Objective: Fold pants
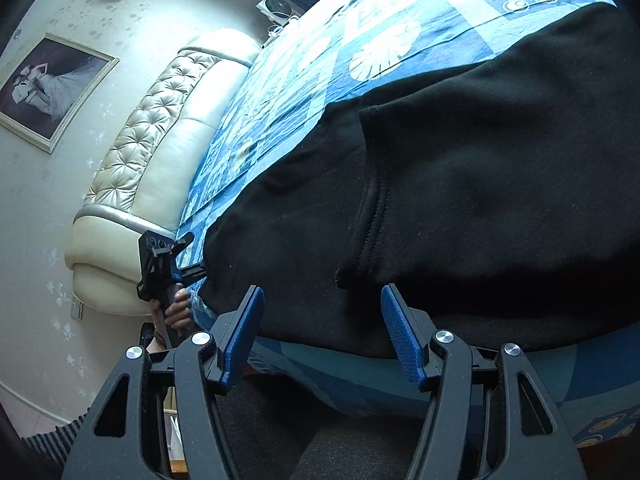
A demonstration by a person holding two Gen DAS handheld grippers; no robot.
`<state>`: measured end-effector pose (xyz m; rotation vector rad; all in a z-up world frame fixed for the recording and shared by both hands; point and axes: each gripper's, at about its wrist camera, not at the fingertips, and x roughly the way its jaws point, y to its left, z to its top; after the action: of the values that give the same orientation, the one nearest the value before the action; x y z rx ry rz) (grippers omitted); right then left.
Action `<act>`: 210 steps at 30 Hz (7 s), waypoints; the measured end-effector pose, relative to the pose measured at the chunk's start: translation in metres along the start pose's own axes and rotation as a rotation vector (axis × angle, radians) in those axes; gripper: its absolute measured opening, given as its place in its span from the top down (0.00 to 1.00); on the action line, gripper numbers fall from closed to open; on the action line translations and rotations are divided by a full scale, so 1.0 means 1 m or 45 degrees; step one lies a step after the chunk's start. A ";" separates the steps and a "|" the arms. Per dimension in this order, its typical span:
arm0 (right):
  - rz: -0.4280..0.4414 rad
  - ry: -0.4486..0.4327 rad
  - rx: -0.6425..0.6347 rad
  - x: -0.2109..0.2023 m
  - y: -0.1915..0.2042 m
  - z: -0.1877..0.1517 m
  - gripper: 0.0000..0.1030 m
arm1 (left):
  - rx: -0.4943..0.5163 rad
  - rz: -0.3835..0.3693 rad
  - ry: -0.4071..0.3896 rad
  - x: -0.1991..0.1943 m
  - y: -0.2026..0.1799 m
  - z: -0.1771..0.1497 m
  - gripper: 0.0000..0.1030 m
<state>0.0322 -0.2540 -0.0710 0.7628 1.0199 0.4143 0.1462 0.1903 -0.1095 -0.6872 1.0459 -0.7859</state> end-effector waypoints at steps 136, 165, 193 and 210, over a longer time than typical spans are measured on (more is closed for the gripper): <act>-0.090 -0.189 0.238 -0.105 -0.103 0.079 0.16 | 0.402 0.946 -0.148 0.160 -0.244 -0.095 0.06; -0.272 -0.229 0.047 -0.162 -0.087 0.084 0.95 | 0.219 0.734 -0.109 0.146 -0.221 -0.110 0.06; -0.149 -0.188 0.065 -0.146 -0.095 0.076 0.91 | 0.210 0.744 -0.056 0.151 -0.208 -0.116 0.06; -0.180 -0.187 0.256 -0.144 -0.175 0.060 0.89 | 0.271 0.752 -0.003 0.180 -0.209 -0.119 0.03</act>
<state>0.0106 -0.4862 -0.0944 0.8812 0.9794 0.1331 0.0395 -0.0880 -0.0697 -0.1746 1.0696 -0.3708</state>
